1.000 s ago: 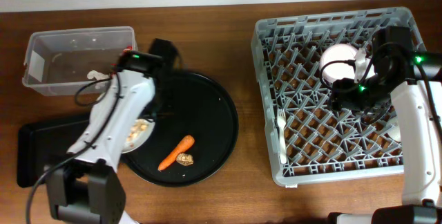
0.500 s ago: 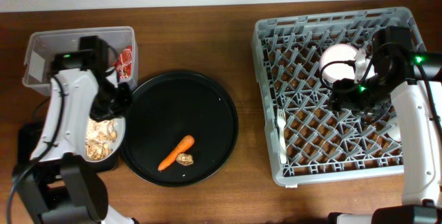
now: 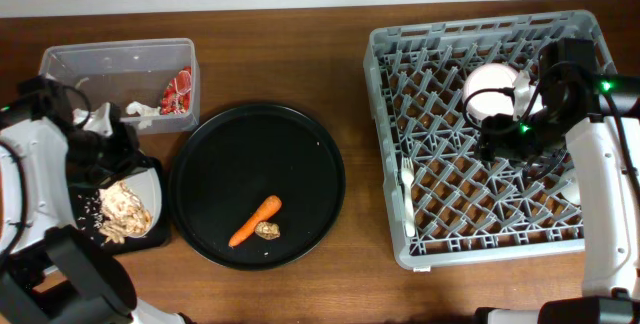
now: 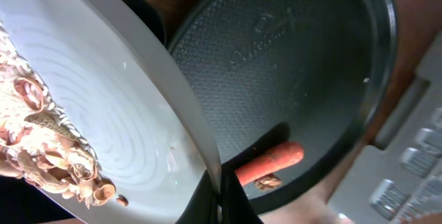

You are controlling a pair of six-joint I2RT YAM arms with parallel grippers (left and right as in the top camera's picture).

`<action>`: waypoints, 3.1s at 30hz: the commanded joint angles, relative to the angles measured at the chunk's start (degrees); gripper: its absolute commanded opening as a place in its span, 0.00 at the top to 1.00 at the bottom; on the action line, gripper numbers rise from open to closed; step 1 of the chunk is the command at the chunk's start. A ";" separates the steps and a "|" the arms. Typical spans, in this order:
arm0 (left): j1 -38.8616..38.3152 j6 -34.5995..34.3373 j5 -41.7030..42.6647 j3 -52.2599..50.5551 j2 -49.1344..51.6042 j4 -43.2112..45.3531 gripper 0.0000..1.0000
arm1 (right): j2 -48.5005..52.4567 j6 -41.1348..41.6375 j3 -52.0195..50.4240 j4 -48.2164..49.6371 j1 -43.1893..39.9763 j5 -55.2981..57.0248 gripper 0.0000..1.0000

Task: Sort waste into correct bins and load items into the dishwasher rack
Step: 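Carry the plate left and tip rice and shells onto black tray, then bring the empty plate back over the round tray toward right gripper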

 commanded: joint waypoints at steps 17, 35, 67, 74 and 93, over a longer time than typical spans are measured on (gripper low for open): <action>20.52 20.48 37.66 1.22 -2.08 -6.71 1.00 | -0.11 -0.26 -0.42 -0.20 -0.11 -0.28 0.31; 23.80 20.92 40.24 1.22 -1.73 -8.31 1.00 | -0.11 -0.26 -0.42 -0.55 -0.11 -0.28 0.31; -10.75 19.26 25.27 1.22 -1.31 -1.60 1.00 | -0.11 -0.26 -0.42 -0.63 -0.11 0.57 0.31; -34.95 5.03 3.26 1.22 -0.85 13.27 1.00 | -0.11 -0.26 -0.42 -0.63 -0.11 0.57 0.31; -56.76 -1.55 -6.97 2.73 7.89 14.84 0.62 | -0.11 -0.70 -0.42 -1.05 -0.11 0.57 0.26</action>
